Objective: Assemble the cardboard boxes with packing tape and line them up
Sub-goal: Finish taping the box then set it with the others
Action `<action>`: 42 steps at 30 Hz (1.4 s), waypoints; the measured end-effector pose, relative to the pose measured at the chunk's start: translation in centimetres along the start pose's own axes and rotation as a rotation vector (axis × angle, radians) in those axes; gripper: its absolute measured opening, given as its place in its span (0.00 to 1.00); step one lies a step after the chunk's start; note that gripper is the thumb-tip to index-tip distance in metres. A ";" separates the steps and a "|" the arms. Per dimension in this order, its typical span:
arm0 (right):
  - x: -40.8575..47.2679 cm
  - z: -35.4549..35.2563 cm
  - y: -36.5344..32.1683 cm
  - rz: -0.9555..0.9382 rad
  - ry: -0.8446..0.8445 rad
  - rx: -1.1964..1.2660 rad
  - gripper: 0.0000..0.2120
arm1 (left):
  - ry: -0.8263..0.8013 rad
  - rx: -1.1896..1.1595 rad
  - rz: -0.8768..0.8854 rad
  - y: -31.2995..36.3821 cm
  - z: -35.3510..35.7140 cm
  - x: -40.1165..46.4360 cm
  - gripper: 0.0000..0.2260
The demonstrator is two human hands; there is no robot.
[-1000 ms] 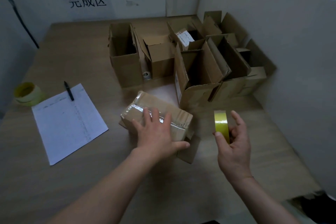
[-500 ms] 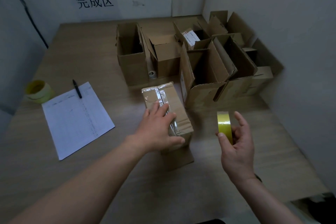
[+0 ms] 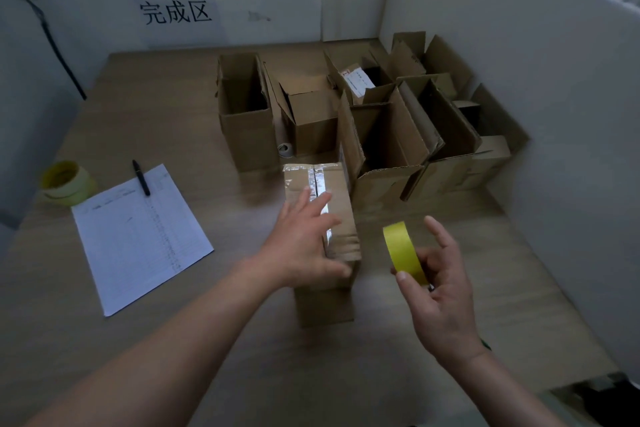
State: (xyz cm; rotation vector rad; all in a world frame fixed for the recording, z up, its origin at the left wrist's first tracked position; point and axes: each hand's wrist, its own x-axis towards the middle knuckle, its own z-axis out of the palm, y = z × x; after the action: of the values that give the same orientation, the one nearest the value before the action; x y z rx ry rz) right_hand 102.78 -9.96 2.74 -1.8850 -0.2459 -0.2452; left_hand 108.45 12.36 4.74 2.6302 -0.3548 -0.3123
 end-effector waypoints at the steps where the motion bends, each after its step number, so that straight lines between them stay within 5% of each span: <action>1: -0.1 -0.1 -0.1 0.002 -0.024 0.002 0.37 | 0.072 -0.198 0.001 1.3 -0.4 -0.1 0.35; 4: -0.4 -0.2 -0.3 -0.005 -0.087 0.014 0.37 | 0.188 -0.568 0.015 4.4 -0.3 0.2 0.24; 9: -0.3 -0.4 -0.9 -0.070 -0.141 -0.022 0.37 | 0.172 -0.595 -0.032 5.3 1.4 0.2 0.12; 15: -0.7 -0.3 -1.0 -0.055 -0.160 -0.044 0.38 | 0.354 -0.636 -0.083 6.1 2.1 -0.9 0.02; 23: 0.2 -0.5 -0.6 0.042 -0.179 0.042 0.41 | 0.414 -0.629 -0.048 5.9 2.5 -1.5 0.04; 27: -0.2 -1.5 -0.8 0.139 -0.391 0.096 0.42 | 0.412 -0.800 -0.154 5.0 4.6 -3.4 0.01; 33: -0.5 -2.6 0.7 0.187 -0.605 -0.386 0.31 | 0.664 -0.780 -0.284 4.1 7.5 -7.7 0.03; 37: 1.4 -3.1 0.0 0.265 -0.647 -0.176 0.28 | 0.803 -0.762 -0.340 2.1 8.1 -8.0 0.05; 40: 3.5 -2.4 -0.5 -0.023 -0.627 -0.794 0.30 | 0.856 -0.702 -0.353 1.2 8.4 -7.7 0.06; 42: 4.5 -1.5 -0.1 -0.113 -0.546 -0.957 0.32 | 0.894 -0.683 -0.365 0.5 8.6 -7.4 0.06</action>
State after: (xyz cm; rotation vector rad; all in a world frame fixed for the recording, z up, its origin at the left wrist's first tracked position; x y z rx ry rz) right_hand 107.00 -11.07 4.65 -2.8750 -0.6959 0.1216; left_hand 99.04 10.54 -1.29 1.8812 0.4571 0.5412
